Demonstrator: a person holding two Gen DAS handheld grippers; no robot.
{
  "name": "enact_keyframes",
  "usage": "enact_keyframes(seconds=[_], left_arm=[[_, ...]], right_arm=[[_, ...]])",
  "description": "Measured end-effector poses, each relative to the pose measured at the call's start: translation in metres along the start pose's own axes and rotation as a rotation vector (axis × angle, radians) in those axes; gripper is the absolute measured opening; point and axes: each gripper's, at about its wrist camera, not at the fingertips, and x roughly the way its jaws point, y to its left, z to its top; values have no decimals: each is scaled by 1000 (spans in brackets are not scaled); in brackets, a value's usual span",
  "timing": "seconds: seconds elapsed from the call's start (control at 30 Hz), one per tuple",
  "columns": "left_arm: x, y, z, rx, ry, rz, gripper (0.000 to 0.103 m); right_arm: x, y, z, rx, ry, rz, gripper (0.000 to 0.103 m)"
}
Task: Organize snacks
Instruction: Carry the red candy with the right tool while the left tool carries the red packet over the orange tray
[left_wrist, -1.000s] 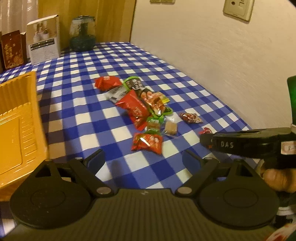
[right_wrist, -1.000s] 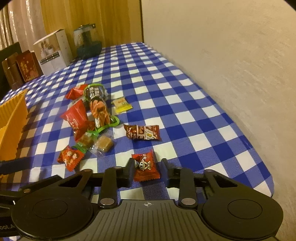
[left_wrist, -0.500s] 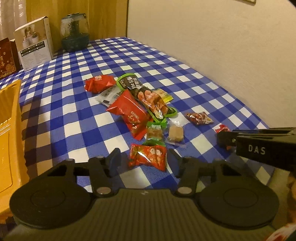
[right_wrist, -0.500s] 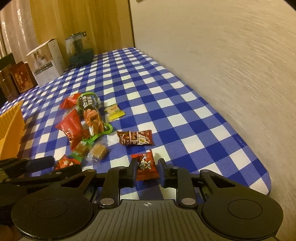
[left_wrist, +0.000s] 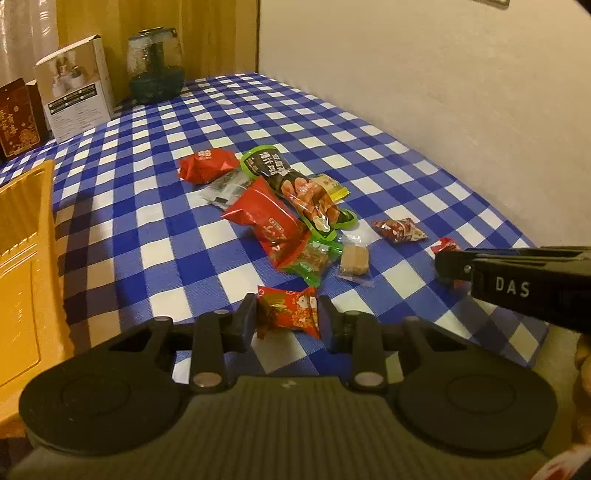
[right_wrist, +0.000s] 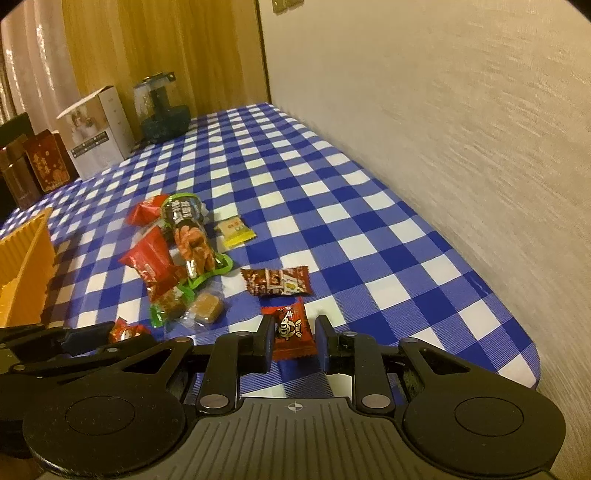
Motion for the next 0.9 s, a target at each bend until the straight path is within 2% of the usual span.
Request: enact_keyframes(seconds=[0.37, 0.9], left_arm=[[-64, 21, -9, -63, -35, 8, 31], [-163, 94, -40, -172, -79, 112, 31]], right_arm=[[-31, 21, -4, -1, -41, 49, 24], [-87, 120, -26, -82, -34, 195, 24]])
